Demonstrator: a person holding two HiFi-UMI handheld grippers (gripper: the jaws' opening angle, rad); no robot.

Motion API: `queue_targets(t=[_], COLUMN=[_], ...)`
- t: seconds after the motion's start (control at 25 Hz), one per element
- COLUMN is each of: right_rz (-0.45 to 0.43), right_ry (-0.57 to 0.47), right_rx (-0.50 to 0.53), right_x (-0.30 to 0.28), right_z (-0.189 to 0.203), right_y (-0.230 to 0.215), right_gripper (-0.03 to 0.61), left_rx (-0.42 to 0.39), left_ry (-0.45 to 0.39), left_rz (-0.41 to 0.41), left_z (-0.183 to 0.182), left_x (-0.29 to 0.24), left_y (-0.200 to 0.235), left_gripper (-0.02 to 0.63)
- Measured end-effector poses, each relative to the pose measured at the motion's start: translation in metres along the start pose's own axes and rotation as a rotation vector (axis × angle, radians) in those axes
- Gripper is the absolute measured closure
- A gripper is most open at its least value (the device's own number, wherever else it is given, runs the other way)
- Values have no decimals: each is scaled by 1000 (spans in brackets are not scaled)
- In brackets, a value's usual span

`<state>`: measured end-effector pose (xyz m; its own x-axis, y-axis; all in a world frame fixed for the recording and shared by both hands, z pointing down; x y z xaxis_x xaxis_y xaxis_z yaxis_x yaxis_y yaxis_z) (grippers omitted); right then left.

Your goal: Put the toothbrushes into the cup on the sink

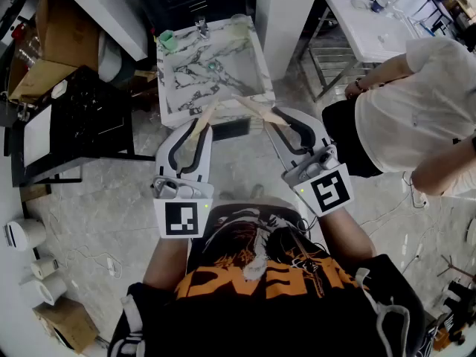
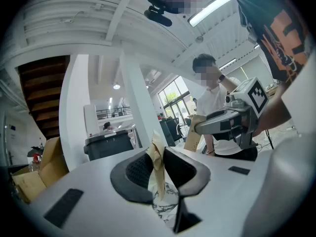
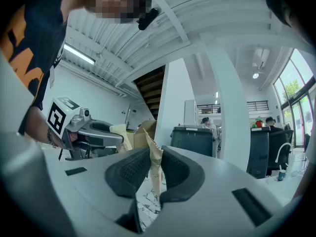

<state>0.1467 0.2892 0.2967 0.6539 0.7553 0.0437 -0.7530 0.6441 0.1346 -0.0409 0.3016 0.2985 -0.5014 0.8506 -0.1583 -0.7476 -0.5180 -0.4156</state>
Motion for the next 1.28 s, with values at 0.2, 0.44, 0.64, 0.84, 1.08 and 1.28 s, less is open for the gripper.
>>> queue_targets(t=[0.2,0.44,0.64,0.84,1.08,1.28], right_rz=[-9,-20,-39,-43,-51,-36], right_ry=[4,3,-10,-6,10,29], right_rx=[4,-8,-25,-31,-23,-3], right_x=[8,16,15,8,-20,-57], right_z=[3,7,9,11,16,21], right_y=[-2,-14,-25,-33,-41,-52], right_gripper=[497,497,497,497,497,497], left_rx=[8,3,-10,-14,17,32], left_ry=[3,10,21,32,40,7], left_rz=[-7,-18,-22,-33,-51,-43], left_z=[-2,-7,-11,-13,0,17], left_x=[0,-7,-15,-19,-32,-62], left_y=[-9,-20,-23,-22,3,34], left_gripper=[528,528,528,528,528,528])
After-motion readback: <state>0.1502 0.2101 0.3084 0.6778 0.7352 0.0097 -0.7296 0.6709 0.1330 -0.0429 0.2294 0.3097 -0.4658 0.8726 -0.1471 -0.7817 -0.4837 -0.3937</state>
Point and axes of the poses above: the fingertips, and each gripper's own axes: x backward along the fingers, y to its left, z out of its underside, the point moved 7 cm from there along x, backward along the fingers, and after that the axes turned 4 degrees about y, right-handed, at the moved point
